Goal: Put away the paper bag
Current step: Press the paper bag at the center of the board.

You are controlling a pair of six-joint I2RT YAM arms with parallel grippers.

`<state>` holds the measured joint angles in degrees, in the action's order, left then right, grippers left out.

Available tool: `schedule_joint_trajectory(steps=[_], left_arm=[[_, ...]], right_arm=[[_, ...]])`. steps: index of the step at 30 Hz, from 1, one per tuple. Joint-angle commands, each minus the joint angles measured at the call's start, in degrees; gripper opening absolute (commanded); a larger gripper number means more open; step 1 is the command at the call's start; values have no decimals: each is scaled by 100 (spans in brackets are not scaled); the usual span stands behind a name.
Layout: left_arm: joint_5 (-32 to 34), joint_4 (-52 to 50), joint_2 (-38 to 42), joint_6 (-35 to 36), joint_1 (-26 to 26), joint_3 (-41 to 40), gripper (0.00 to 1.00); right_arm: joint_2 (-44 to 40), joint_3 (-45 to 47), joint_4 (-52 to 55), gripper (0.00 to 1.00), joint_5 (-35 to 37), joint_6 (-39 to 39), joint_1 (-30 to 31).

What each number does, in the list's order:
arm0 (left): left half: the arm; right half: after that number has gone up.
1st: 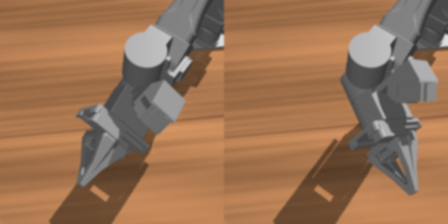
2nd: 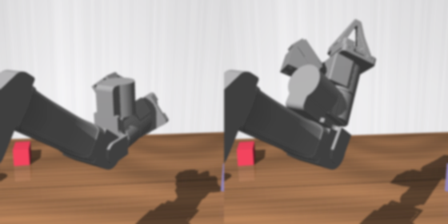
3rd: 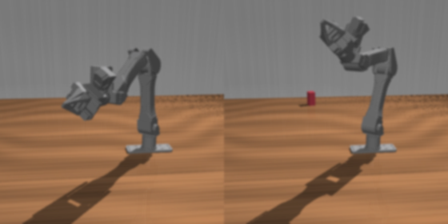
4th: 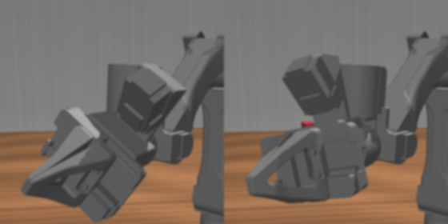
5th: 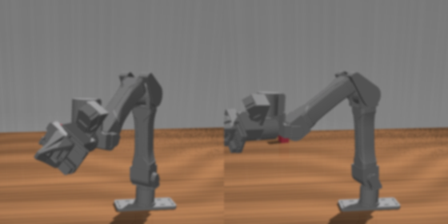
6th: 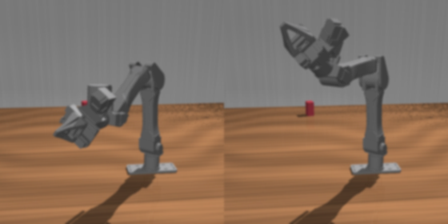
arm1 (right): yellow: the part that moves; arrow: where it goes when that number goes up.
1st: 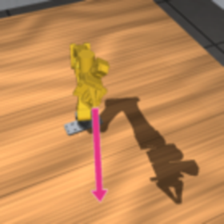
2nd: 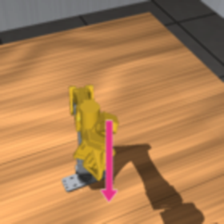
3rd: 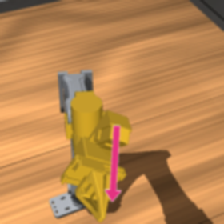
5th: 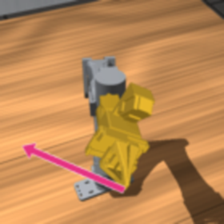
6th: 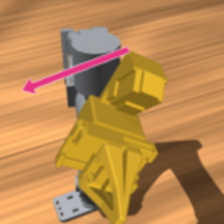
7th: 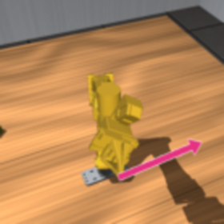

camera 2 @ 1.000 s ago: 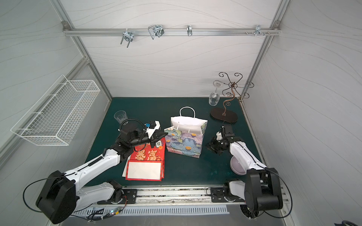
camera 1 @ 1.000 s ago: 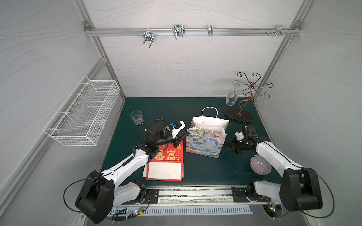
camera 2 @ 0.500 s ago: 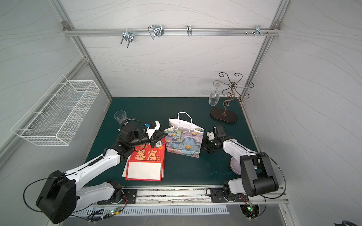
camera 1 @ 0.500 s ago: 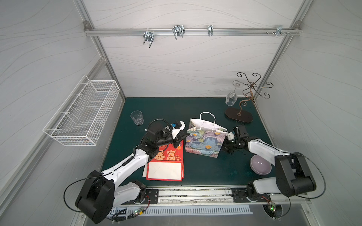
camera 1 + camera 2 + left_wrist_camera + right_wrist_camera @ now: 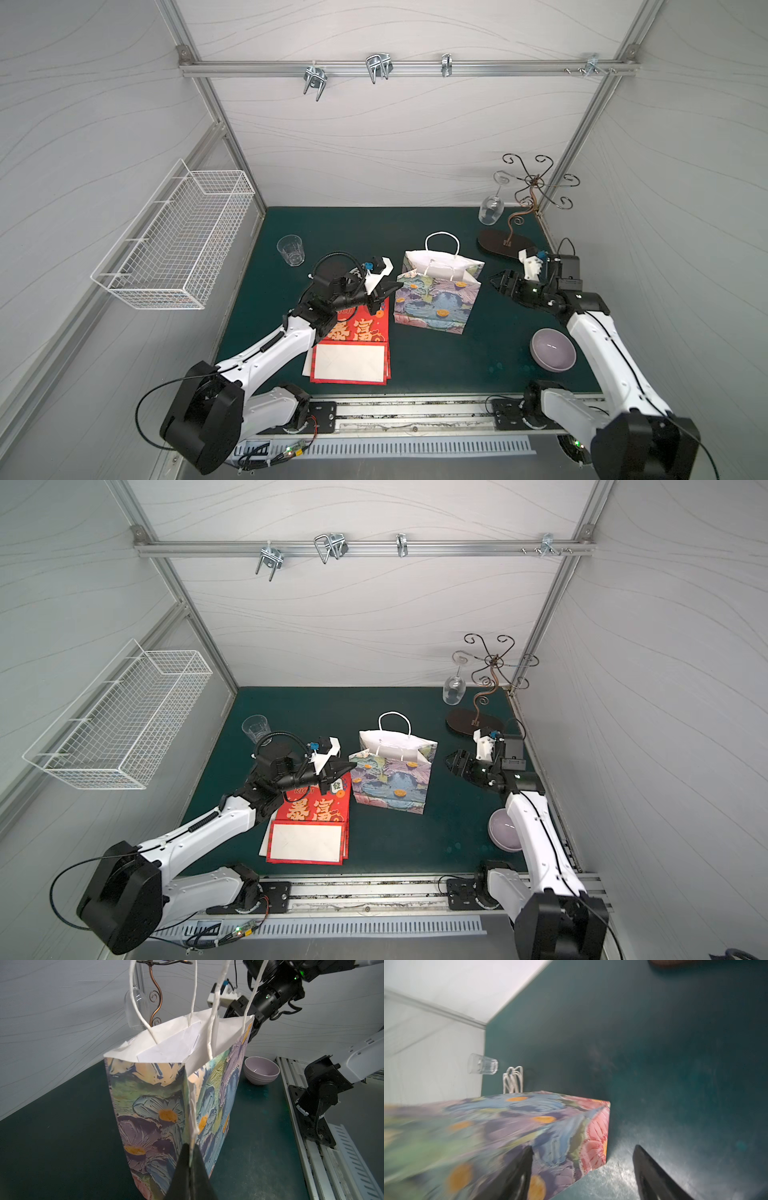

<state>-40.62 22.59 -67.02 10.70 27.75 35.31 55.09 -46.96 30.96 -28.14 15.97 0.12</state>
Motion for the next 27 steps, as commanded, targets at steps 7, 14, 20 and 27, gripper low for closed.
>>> schedule_joint_trajectory(steps=[7,14,20,27], left_arm=[[18,282,-129,11,-24,108,0],[30,276,-197,11,-25,172,0],[42,273,-171,2,-28,147,0],[58,273,-143,-32,-25,125,0]], right_arm=[[-1613,502,537,95,-63,-3243,773],[-2481,775,1051,99,877,-3996,770],[-2420,831,941,99,-559,-4406,768],[-2057,1276,-752,99,-1262,-3959,793]])
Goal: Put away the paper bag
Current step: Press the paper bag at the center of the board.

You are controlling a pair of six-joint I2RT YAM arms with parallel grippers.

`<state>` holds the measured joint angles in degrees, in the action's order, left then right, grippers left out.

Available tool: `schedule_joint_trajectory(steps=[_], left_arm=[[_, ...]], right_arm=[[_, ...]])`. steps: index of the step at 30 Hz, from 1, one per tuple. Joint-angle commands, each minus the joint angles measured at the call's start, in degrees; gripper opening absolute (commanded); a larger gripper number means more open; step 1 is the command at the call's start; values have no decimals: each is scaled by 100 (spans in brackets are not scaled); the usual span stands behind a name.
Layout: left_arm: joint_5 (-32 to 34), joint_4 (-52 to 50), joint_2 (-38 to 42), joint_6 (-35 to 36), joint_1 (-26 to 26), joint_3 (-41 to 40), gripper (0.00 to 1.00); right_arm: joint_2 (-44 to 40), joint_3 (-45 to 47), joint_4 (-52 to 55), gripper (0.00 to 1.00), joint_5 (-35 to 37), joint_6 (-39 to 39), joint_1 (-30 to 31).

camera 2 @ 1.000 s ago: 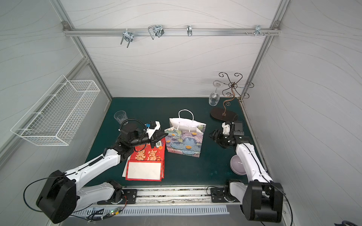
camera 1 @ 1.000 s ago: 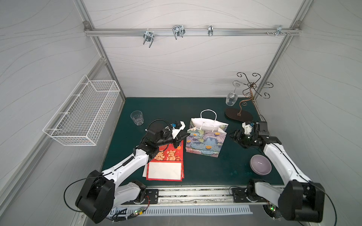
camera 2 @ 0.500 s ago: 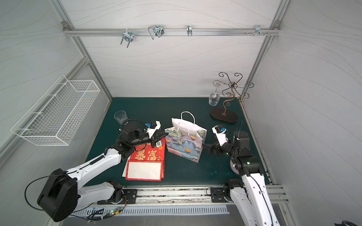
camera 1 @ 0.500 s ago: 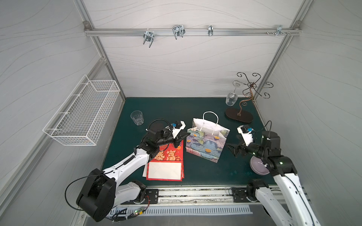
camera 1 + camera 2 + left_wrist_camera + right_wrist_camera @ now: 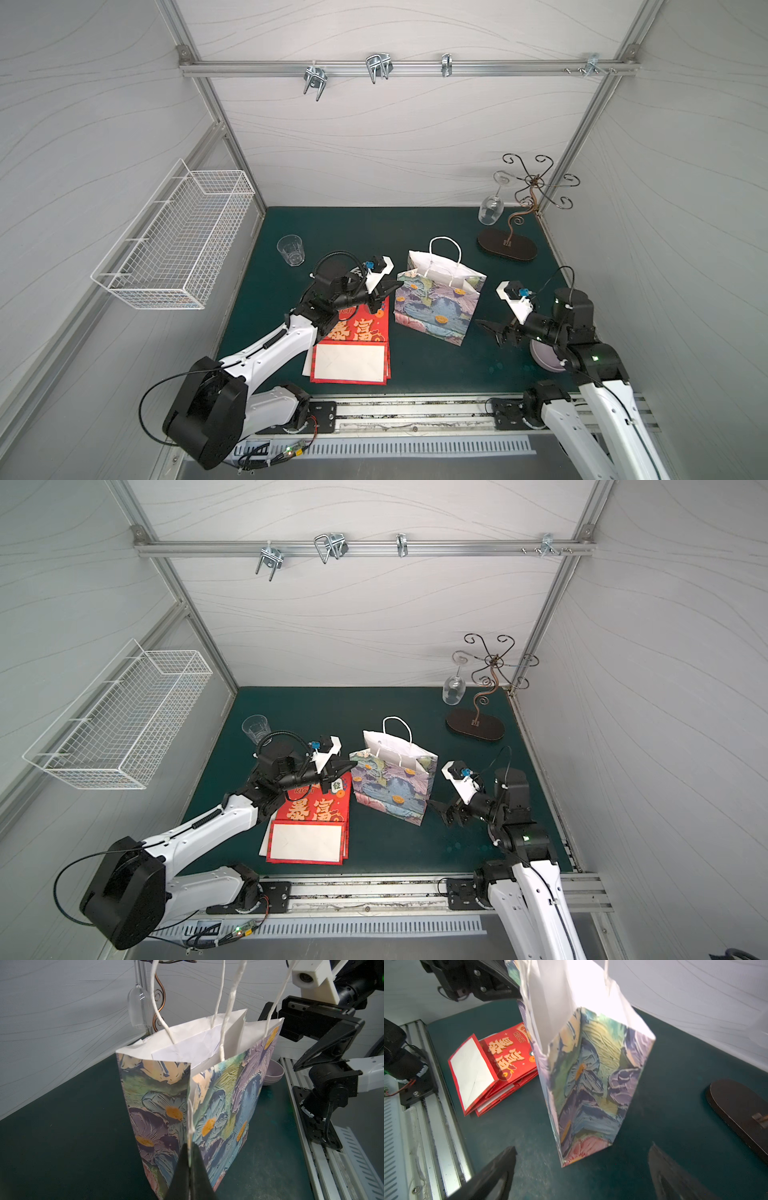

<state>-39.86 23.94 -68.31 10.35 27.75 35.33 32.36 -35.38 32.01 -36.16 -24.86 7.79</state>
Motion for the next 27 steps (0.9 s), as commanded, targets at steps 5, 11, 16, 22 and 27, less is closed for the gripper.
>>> schedule_joint_trajectory(steps=[5,11,16,22,27], left_arm=[[-44,140,-33,-24,-17,119,0],[-61,162,-63,-105,-19,59,0],[-122,183,-102,-198,-22,73,0],[-78,164,-207,-342,-16,123,0],[-83,347,-325,-681,-16,123,0]], right_arm=[[833,201,-1712,99,-308,171,34],[1342,476,-2769,99,-651,139,46],[1806,321,-2792,99,-1402,13,167],[1797,395,-3065,91,-1583,116,274],[1847,364,-3263,80,-1788,371,346]])
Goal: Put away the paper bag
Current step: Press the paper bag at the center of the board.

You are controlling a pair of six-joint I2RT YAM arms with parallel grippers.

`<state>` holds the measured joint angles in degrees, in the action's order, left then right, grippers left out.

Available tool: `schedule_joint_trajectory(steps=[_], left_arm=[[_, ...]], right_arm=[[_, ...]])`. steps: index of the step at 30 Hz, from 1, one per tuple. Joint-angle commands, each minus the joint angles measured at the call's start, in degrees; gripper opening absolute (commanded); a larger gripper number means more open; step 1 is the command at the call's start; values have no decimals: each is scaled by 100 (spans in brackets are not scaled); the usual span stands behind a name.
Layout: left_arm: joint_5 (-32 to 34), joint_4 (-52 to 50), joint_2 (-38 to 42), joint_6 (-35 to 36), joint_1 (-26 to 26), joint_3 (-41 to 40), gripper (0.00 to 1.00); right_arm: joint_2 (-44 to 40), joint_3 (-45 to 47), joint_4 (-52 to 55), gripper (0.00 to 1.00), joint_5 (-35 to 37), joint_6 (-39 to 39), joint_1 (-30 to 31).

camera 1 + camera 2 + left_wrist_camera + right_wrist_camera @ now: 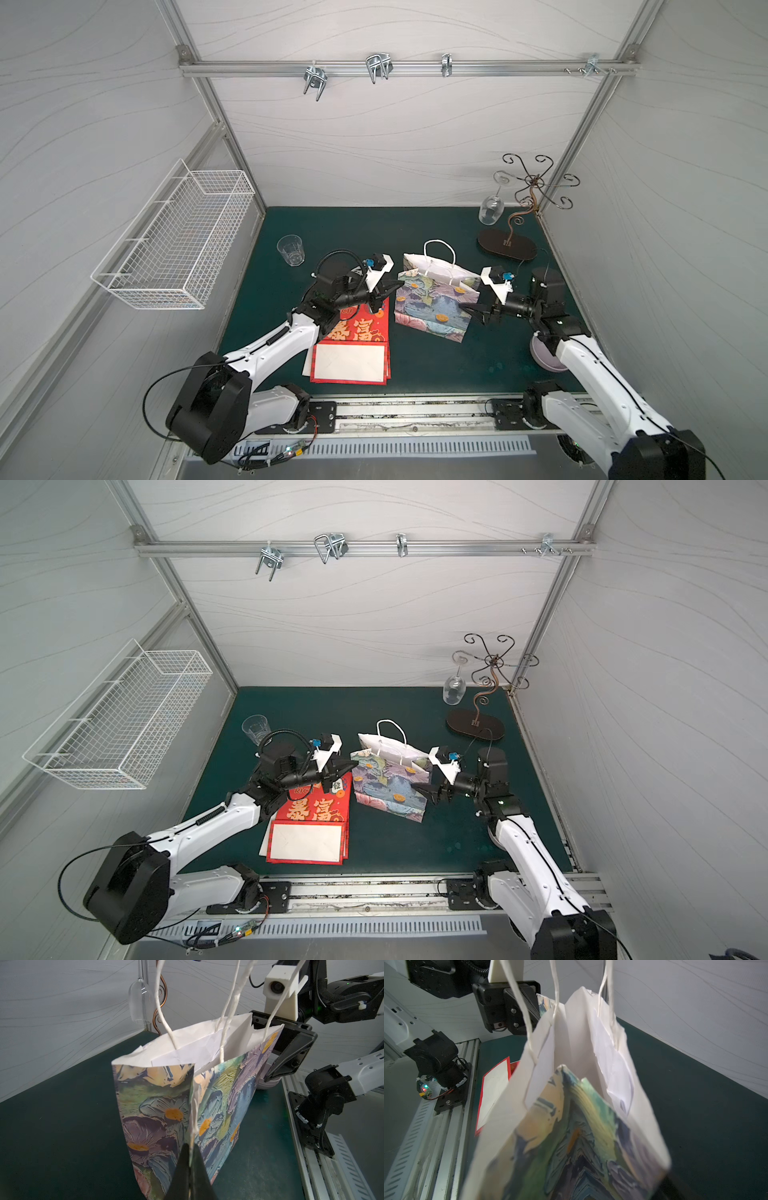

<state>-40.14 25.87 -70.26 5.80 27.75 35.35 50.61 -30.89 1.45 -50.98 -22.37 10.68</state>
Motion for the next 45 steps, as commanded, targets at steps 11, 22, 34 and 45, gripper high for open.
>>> schedule_joint_trajectory(steps=[11,22,34,45], left_arm=[[146,627,-85,-655,-11,-28,0],[233,861,-146,-999,-10,-44,0],[421,866,-112,-1129,-11,-37,0],[596,1016,432,-1358,-47,-159,33]], right_arm=[[297,-257,-628,60,-4,279,192],[555,-386,-1101,44,-42,490,364],[556,-415,-1066,16,-84,410,380],[258,-745,-840,0,-836,677,18]])
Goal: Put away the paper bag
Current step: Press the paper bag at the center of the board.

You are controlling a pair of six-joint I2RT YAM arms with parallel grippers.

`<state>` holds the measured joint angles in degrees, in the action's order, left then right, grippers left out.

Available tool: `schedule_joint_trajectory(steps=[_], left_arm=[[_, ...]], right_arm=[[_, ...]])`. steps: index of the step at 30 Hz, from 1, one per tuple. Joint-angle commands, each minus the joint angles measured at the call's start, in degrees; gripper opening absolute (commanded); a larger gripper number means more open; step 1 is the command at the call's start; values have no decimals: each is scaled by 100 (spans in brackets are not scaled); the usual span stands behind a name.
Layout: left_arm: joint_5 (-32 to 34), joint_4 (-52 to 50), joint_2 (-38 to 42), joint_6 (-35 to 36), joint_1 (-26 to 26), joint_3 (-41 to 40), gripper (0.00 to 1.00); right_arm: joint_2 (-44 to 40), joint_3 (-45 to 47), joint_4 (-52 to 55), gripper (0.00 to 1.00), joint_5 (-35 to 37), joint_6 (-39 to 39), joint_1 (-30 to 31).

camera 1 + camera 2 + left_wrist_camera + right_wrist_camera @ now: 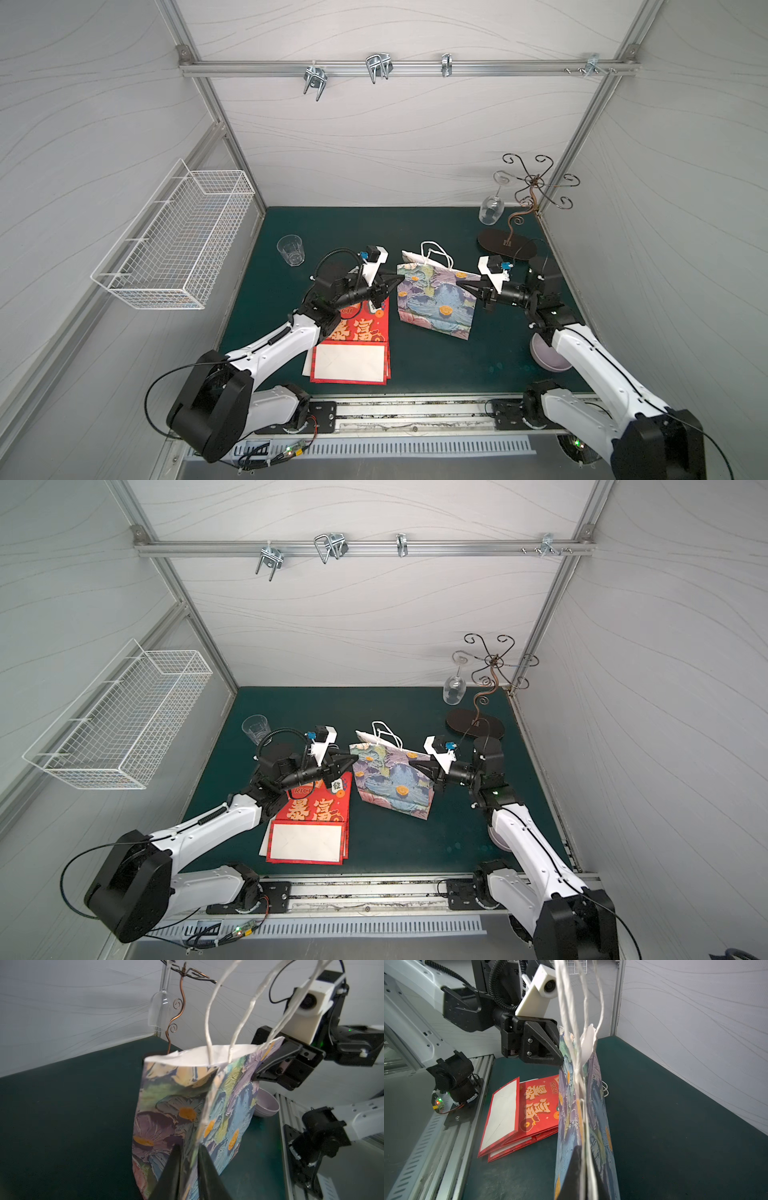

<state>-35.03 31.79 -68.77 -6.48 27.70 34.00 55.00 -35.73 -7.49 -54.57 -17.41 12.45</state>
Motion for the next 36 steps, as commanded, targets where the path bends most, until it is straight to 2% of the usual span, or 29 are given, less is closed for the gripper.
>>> schedule_joint_trajectory(steps=[1,3,6,8,10,12,14,20,26,31,36], left_arm=[[75,417,390,-150,-55,-63,39],[16,348,606,-182,-78,-144,48],[-250,88,900,-178,-96,-235,56],[-601,-130,1036,-178,-92,-275,58],[-1015,-334,1100,-194,-81,-273,59],[-1321,-520,1116,-202,-79,-281,58],[-1338,-600,1118,-82,-39,-382,58],[-1633,-245,1106,-119,122,-534,55],[-2180,-376,878,-117,240,-487,56],[-2088,-468,698,84,500,-413,54],[-1738,306,312,-102,692,-333,49]], right_arm=[[-215,-346,127,0,-623,202,-234],[-300,-519,410,0,-915,168,-351],[-371,-959,1256,0,-1338,-173,-453],[-428,-1288,1936,0,-1496,-454,-471],[-487,-1467,2092,0,-1546,-464,-504],[-555,-1516,1845,0,-1582,-184,-554],[-613,-1540,1498,0,-1674,187,-608],[-735,-1711,1552,0,-1711,347,-708],[-695,-1711,884,0,-1663,959,-750],[-648,-1657,365,0,-1523,1293,-744],[-508,-1499,-141,0,-1523,1688,-726]])
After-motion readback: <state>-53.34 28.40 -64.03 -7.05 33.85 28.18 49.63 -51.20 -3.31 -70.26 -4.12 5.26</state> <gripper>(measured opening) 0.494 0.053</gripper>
